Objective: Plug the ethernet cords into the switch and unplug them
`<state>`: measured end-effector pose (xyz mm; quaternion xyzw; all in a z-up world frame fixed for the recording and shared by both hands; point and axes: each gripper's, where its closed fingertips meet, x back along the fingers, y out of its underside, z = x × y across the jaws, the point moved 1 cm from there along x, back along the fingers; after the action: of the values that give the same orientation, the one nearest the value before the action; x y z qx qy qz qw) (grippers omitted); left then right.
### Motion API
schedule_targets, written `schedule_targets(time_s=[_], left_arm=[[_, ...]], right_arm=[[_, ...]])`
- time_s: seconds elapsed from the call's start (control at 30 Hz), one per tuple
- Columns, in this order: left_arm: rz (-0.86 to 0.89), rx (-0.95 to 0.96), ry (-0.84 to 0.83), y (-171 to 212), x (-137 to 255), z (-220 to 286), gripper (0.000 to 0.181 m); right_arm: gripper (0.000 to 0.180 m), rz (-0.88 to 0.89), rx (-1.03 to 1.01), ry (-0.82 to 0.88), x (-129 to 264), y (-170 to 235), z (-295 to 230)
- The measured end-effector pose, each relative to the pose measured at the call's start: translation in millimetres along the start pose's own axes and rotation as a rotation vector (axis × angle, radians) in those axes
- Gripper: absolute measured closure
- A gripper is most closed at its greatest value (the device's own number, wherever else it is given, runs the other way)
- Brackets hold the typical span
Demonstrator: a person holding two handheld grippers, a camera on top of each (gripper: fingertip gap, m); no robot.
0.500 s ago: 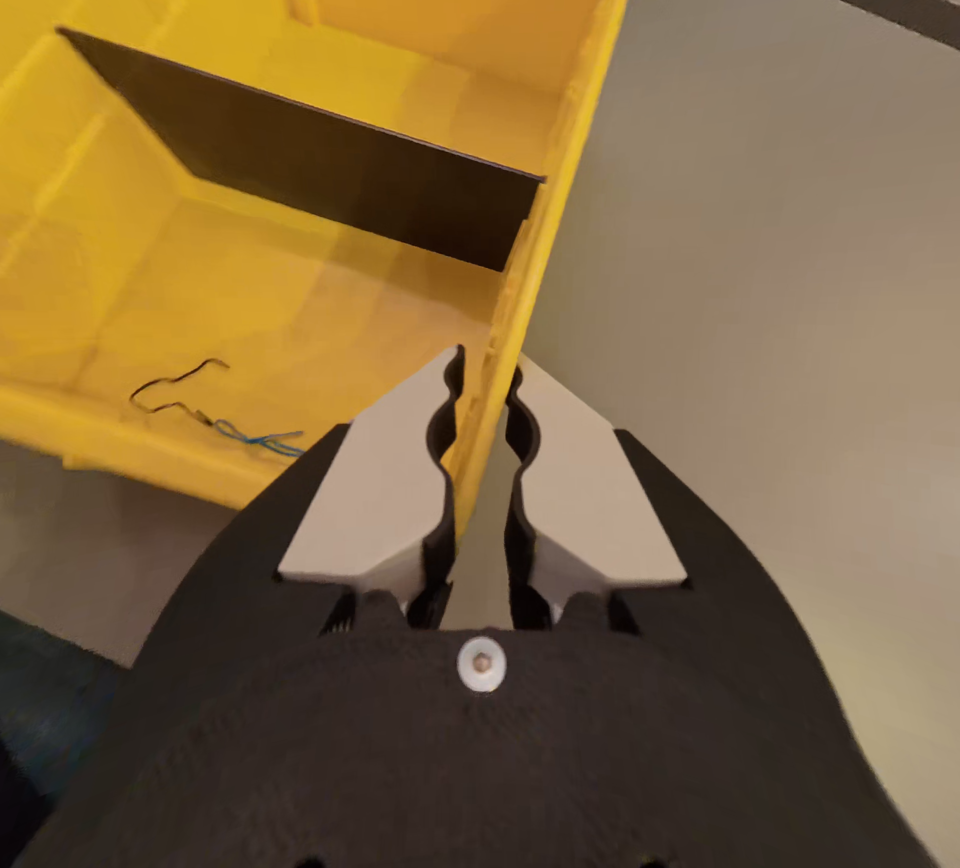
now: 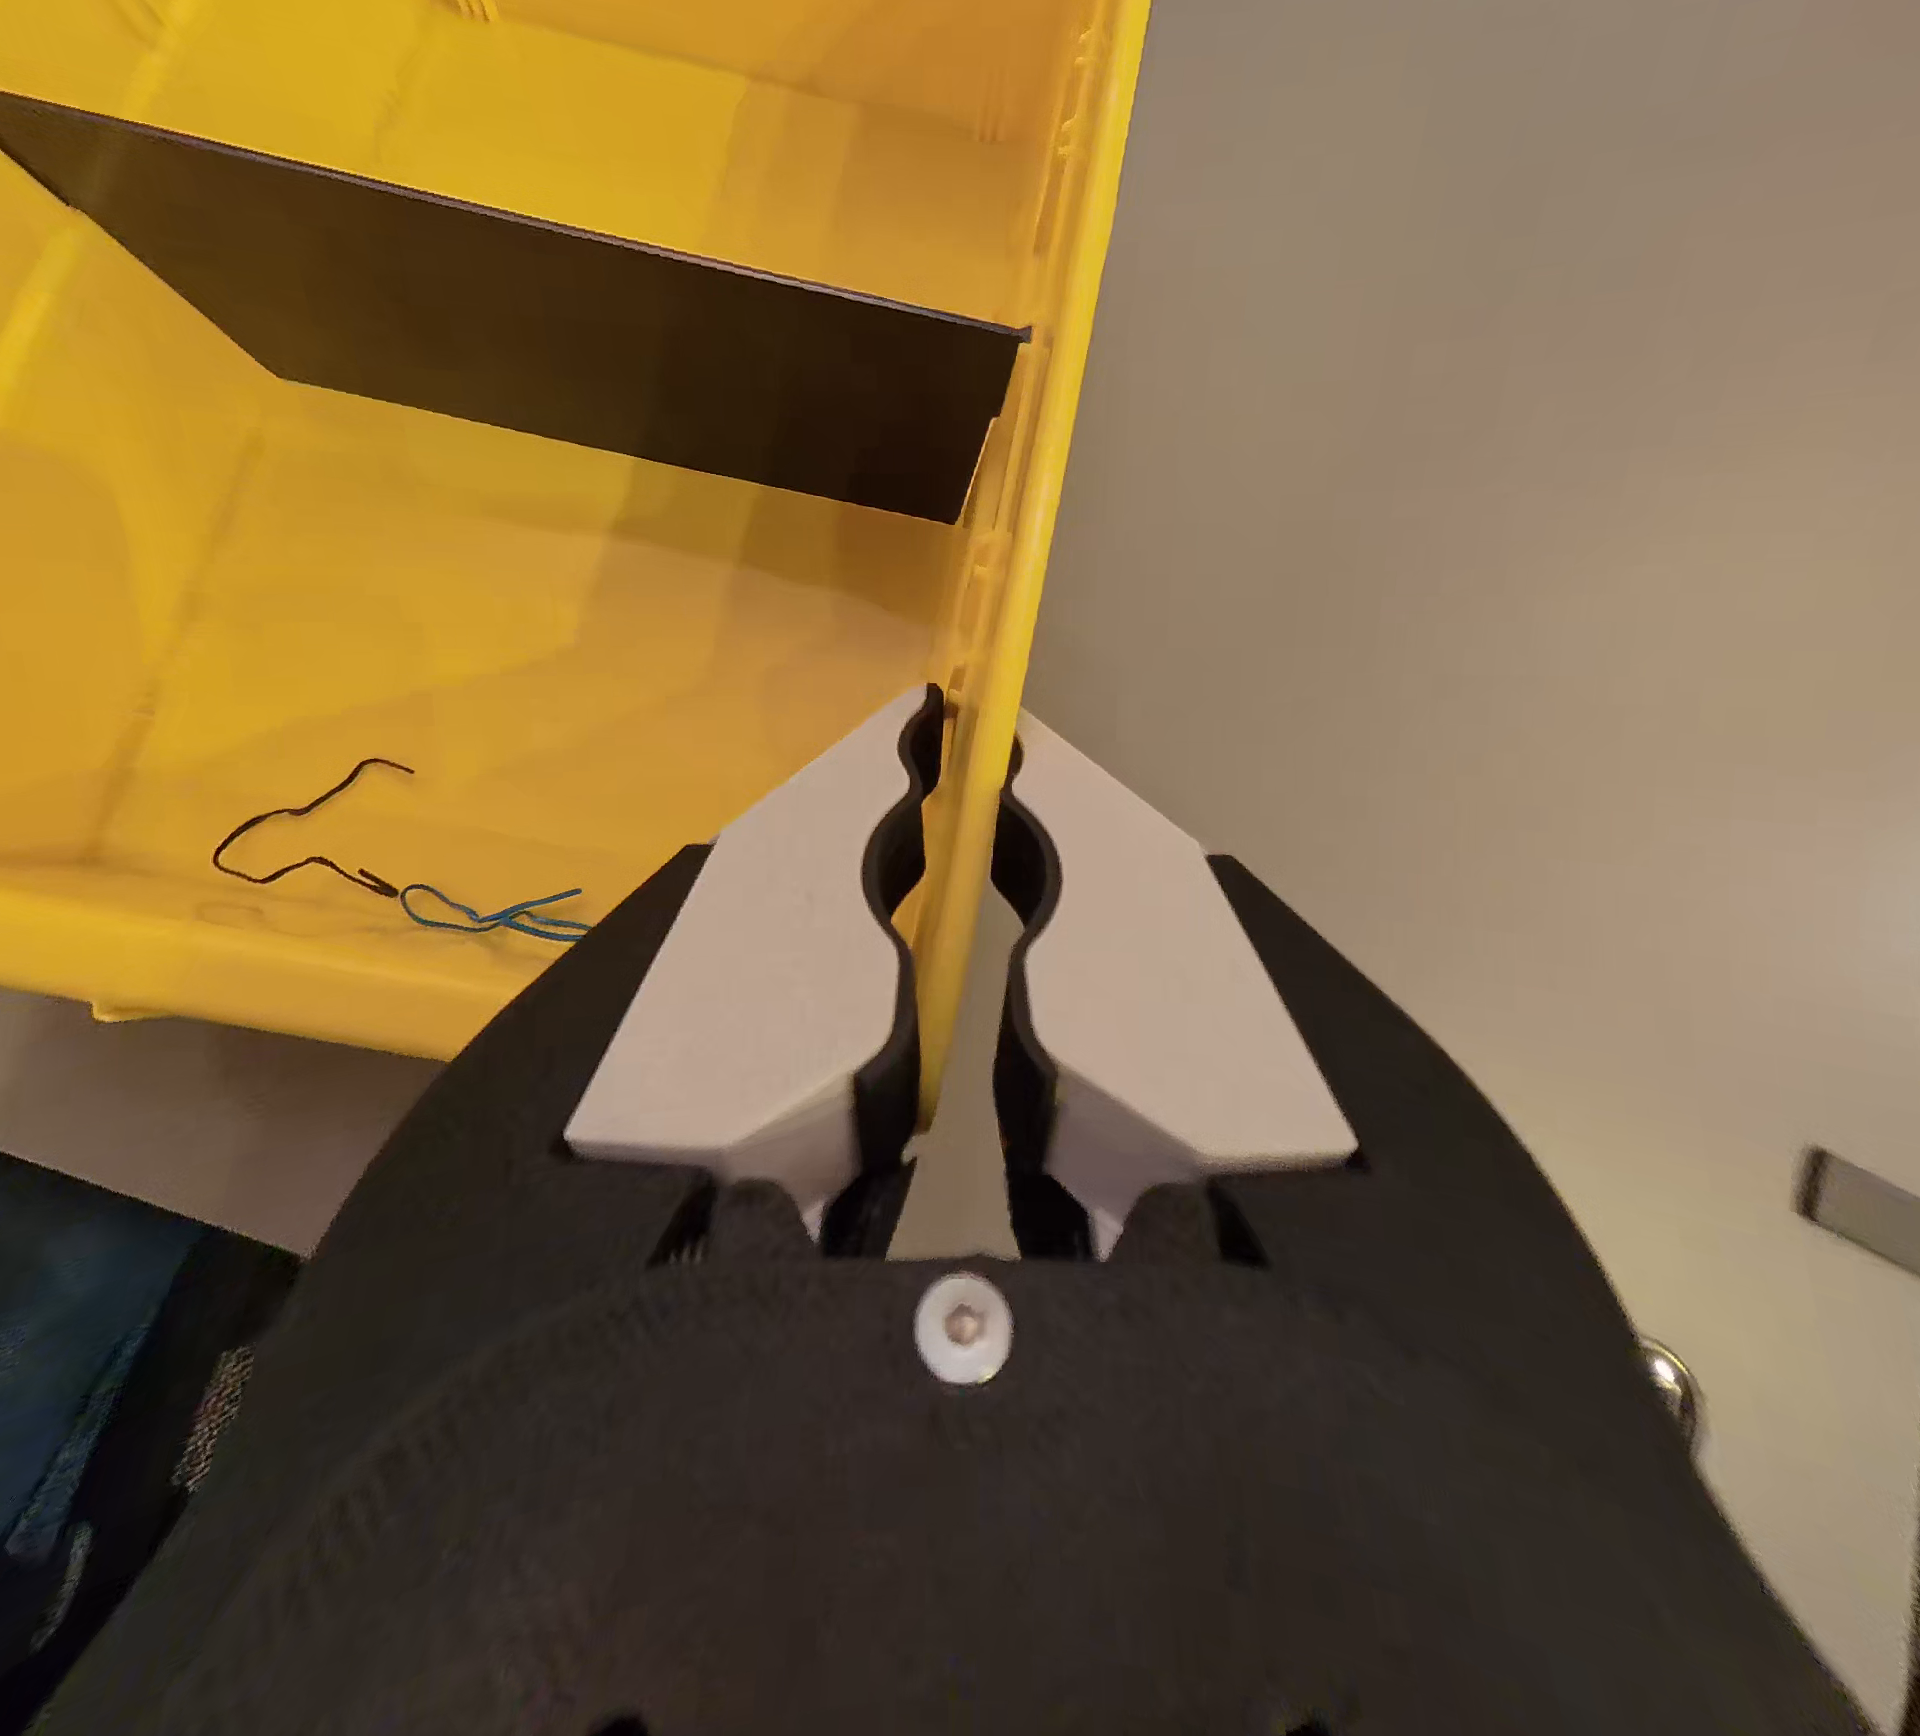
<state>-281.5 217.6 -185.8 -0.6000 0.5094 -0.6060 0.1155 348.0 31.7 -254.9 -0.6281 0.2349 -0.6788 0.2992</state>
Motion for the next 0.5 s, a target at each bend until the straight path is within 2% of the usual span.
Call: schedule_targets(time_s=[0.07,0.13,0.23,0.3,0.4,0.5], left_arm=[[-0.089,0.05,-0.059,35.6,-6.1,-41.5,0.116],[-0.14,0.106,-0.044,61.0,-15.1,-57.1,0.119],[-0.223,0.144,0.024,89.9,-30.4,-51.9,0.149],[-0.214,0.124,0.005,95.0,-35.8,-54.8,0.168],[-0.192,0.225,0.07,94.9,-36.2,-51.7,0.176],[-0.203,0.22,0.072,100.6,-30.9,-55.3,0.176]], right_arm=[[0.176,-0.001,-0.026,0.022,6.5,9.1,17.2],[0.176,-0.006,-0.057,0.044,13.3,18.6,34.4],[0.176,-0.019,-0.089,0.082,23.4,31.9,58.3],[0.176,-0.024,-0.111,0.097,29.1,39.6,72.0],[0.176,-0.023,-0.151,0.116,36.5,50.7,90.2],[0.176,-0.02,-0.176,0.126,42.2,59.6,103.3]])
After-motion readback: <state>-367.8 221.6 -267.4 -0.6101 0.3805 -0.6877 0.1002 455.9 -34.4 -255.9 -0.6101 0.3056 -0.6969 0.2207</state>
